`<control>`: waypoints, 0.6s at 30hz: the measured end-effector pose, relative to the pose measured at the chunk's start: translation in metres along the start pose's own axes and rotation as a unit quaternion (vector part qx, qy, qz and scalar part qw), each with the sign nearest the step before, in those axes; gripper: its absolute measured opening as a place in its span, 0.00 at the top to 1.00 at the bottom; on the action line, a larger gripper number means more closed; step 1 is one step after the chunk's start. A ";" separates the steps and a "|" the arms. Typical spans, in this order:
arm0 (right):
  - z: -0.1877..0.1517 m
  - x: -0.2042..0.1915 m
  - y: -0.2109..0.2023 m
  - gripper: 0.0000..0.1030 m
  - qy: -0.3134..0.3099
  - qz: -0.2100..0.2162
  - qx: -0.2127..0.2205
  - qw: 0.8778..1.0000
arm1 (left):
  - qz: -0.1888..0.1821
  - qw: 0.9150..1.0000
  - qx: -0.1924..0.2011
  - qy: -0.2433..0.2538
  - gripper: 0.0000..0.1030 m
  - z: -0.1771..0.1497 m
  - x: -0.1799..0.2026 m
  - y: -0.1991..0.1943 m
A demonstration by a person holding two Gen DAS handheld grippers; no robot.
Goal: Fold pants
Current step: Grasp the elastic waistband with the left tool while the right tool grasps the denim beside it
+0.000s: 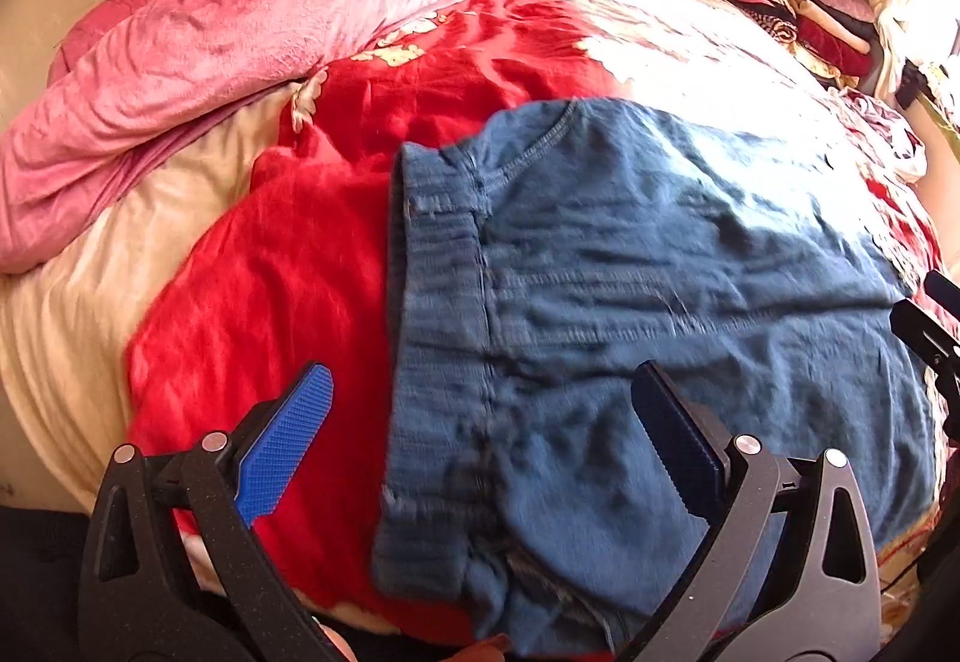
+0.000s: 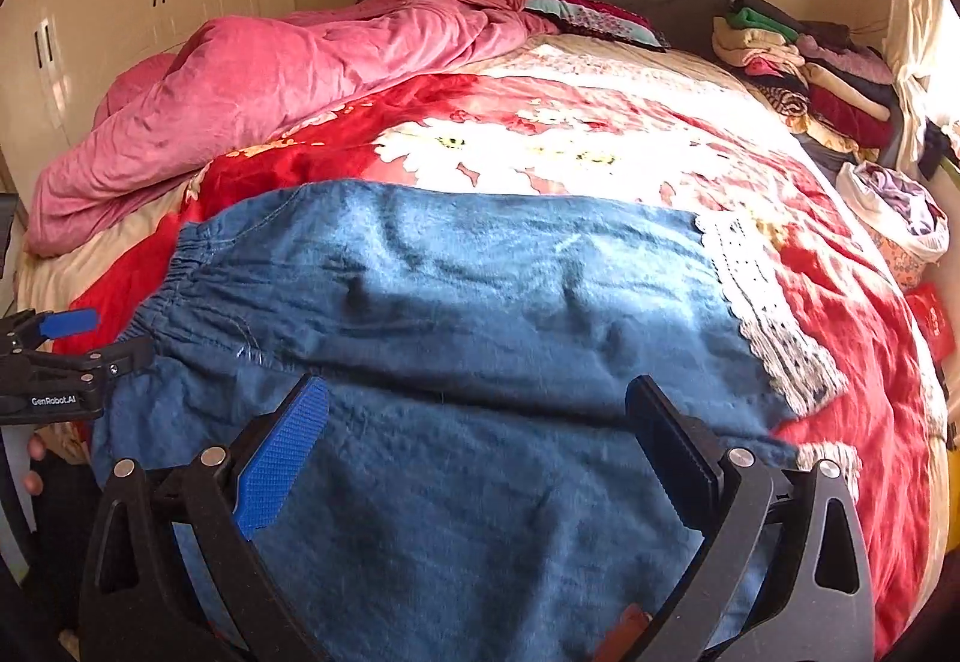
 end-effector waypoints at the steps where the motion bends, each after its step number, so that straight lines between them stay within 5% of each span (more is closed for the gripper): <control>1: 0.007 0.001 0.006 0.04 -0.003 0.002 -0.002 1.000 | 0.003 1.000 -0.001 -0.001 0.09 0.008 -0.002 0.005; 18: 0.095 -0.015 0.118 0.04 -0.101 0.049 -0.042 0.993 | 0.011 0.999 -0.047 0.004 0.09 0.085 -0.023 0.092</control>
Point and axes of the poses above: each gripper's, at about its wrist camera, not at the fingertips, and y roughly the way its jaws point, x to its right, z to its top, the point moved 1 cm from there along y, roughly the way its jaws point, and after that the axes turned 6 degrees about -y, right-handed, at the moved point
